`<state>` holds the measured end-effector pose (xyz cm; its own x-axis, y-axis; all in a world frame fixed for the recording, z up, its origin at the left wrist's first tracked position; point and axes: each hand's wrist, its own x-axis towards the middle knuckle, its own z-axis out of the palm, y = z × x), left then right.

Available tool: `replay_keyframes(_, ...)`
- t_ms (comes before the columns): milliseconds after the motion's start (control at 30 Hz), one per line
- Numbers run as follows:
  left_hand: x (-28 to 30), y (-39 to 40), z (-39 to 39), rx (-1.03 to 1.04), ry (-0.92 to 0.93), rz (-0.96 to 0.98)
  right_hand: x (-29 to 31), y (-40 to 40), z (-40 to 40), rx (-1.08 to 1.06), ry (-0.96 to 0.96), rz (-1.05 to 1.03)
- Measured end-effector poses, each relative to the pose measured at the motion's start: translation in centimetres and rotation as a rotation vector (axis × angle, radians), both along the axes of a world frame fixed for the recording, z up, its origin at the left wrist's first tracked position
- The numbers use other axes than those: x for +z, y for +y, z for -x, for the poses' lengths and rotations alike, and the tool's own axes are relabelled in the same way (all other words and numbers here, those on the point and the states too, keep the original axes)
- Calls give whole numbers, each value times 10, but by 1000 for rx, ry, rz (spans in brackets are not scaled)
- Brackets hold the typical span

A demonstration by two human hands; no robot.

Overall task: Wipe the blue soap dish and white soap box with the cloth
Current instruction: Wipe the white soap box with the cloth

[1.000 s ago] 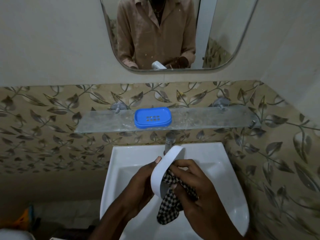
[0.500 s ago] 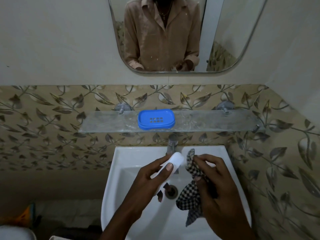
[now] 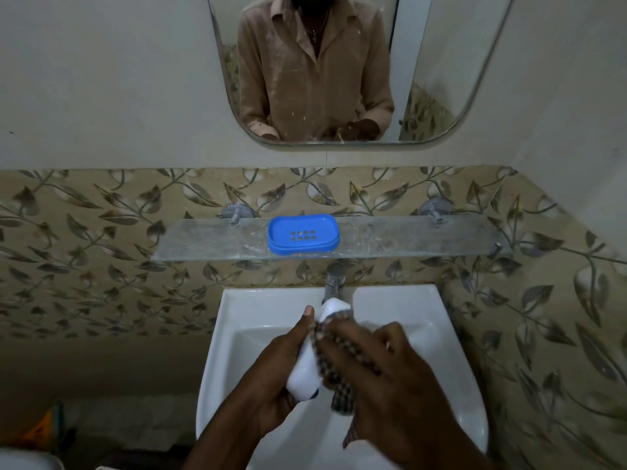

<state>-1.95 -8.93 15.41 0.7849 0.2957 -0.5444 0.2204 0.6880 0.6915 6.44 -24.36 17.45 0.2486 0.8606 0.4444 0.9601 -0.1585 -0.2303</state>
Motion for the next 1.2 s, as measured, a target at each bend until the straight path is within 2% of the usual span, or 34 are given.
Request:
replay_keyframes(100,-4,-2,0,13,26,-28,2,1,-23,-134,158,-90)
replay_keyframes(167,-2,-2,-1,41,50,-27,0,1,-19,-122,203,-136)
replay_keyframes(367,7,0,0,8,27,46,-7,-10,27,105,-42,-82)
replay_keyframes(433,15,-3,-1,2,40,202,-3,-9,10,73,-59,-144)
replay_keyframes(467,19,-6,-2,-17,33,239,-1,-7,-1,26,-19,-178)
replay_keyframes(533,11,-6,-3,-30,16,155,1,-5,-16,-46,151,-234)
replay_keyframes(600,6,-3,-1,-52,40,63,-1,-1,-18,-35,315,-288)
replay_keyframes(700,-1,1,4,-107,71,27,-7,3,-12,2,487,-379)
replay_keyframes(1000,6,15,15,-277,54,-19,-3,21,-6,-68,583,-493)
replay_keyframes(1100,8,18,17,-319,72,-74,-2,23,0,-123,705,-521)
replay_keyframes(1200,8,21,17,-333,76,-128,-2,25,5,-150,922,-521)
